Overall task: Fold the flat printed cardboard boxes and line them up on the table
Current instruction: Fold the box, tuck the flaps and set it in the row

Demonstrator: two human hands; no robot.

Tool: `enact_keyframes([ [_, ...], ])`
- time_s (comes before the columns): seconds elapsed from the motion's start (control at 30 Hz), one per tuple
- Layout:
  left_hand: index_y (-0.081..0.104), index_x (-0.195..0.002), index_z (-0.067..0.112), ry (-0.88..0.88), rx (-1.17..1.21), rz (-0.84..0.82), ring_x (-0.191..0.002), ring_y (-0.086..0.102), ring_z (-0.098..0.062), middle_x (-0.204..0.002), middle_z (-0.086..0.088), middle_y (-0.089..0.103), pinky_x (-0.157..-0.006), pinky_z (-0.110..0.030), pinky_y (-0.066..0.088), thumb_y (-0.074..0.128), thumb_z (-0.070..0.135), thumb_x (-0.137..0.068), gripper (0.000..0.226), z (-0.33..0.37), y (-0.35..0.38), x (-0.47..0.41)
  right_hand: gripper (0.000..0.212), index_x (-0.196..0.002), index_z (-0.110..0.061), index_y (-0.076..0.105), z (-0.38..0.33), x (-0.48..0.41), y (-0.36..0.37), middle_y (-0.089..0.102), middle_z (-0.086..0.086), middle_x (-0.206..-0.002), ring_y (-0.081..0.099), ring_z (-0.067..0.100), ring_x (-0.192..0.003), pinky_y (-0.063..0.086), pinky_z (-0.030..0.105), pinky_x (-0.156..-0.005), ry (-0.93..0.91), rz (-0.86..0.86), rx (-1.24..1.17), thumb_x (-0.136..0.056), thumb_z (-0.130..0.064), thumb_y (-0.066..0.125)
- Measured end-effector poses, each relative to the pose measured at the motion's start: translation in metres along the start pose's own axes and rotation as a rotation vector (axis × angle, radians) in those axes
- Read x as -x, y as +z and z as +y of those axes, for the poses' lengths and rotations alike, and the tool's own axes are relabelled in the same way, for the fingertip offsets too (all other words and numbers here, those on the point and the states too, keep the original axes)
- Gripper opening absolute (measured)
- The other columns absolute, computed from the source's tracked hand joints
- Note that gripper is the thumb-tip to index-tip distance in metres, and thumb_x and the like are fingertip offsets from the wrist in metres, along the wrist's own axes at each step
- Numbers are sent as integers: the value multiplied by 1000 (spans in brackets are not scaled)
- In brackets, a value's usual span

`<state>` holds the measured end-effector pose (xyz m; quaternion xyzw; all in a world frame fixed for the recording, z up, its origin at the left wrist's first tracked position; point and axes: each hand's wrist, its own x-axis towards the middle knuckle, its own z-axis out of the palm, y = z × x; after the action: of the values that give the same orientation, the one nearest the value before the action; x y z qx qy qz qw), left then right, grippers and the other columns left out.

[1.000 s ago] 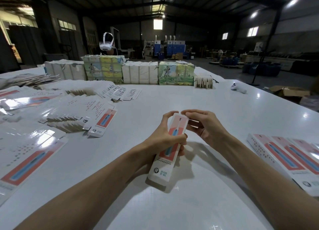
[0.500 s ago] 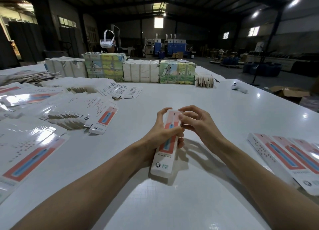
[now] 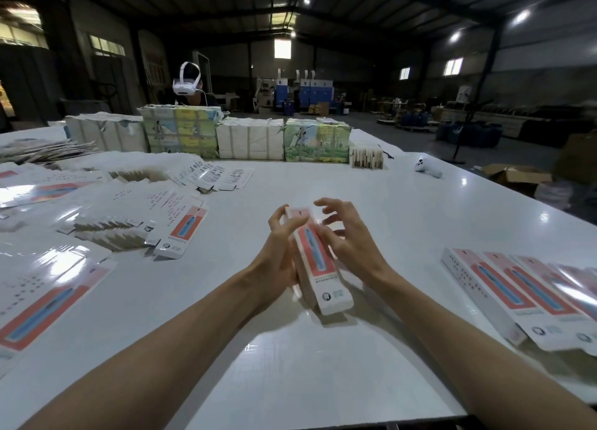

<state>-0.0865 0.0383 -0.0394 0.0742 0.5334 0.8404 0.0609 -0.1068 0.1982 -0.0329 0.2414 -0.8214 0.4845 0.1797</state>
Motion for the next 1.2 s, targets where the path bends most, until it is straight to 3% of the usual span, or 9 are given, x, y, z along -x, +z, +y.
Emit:
enact_keyframes([
  [0.1, 35, -153, 23, -14, 170, -50, -102, 73, -37, -122, -20, 63, -77, -52, 60, 62, 37, -103, 58, 6, -2, 4, 26, -122, -20, 72, -7, 5, 2, 59, -3, -119, 62, 8, -104, 53, 21, -86, -34, -62, 169, -101, -35, 67],
  [0.17, 34, -156, 10, -84, 173, -96, -97, 69, -34, -123, -22, 58, -71, -45, 60, 62, 48, -101, 72, 10, -3, 7, 44, -125, -19, 68, -14, 7, 0, 57, -5, -122, 59, 9, -106, 51, 25, -91, 0, -148, 270, -95, -52, 69],
  [0.23, 42, -153, 1, -138, 129, -147, -97, 69, -30, -114, -19, 65, -78, -43, 60, 59, 57, -99, 79, 10, -5, 8, 46, -125, -17, 60, -20, 10, -2, 54, -2, -125, 57, 14, -106, 52, 28, -91, -4, -221, 426, -93, -49, 70],
  [0.33, 46, -154, 11, -206, 70, -153, -117, 71, -32, -126, -18, 72, -103, -48, 56, 52, 60, -103, 71, 4, -2, 5, 27, -114, -17, 57, -24, 20, -12, 57, 2, -119, 60, 20, -96, 51, 25, -76, -7, -176, 540, -96, -33, 68],
  [0.47, 33, -154, 43, -121, -35, -75, -108, 74, -41, -131, -21, 68, -92, -50, 62, 58, 44, -106, 54, -5, 1, -3, 35, -125, -13, 61, -23, 36, -42, 63, 7, -119, 60, 21, -91, 51, 27, -75, 105, -81, 746, -96, -29, 71],
  [0.6, 61, -137, 18, -97, -145, -195, -110, 74, -37, -117, -22, 75, -87, -31, 62, 61, 22, -106, 31, -8, -3, 0, 35, -130, -19, 56, -15, 69, -82, 62, 2, -124, 60, 15, -90, 49, 28, -80, 324, -20, 891, -101, -33, 67],
  [0.77, 71, -128, 7, -63, -264, -300, -113, 73, -33, -115, -20, 75, -94, -29, 60, 56, 12, -107, 26, -8, -4, 2, 39, -142, -18, 45, -5, 116, -112, 56, 3, -139, 62, 18, -113, 53, 34, -104, 469, 13, 998, -107, -30, 56],
  [1.03, 75, -123, 9, -67, -252, -312, -113, 73, -33, -112, -17, 75, -92, -27, 59, 55, 10, -107, 26, -7, -7, 3, 41, -144, -16, 42, -9, 136, -137, 50, 3, -144, 53, 18, -125, 47, 33, -109, 495, 32, 1144, -106, -28, 55],
  [1.2, 75, -122, 10, -44, -294, -298, -107, 74, -28, -109, -13, 75, -90, -25, 58, 56, 12, -105, 26, -5, -7, 5, 38, -142, -16, 51, -26, 93, -111, 57, 2, -140, 56, 20, -125, 48, 36, -104, 341, 22, 1124, -108, -35, 50],
])
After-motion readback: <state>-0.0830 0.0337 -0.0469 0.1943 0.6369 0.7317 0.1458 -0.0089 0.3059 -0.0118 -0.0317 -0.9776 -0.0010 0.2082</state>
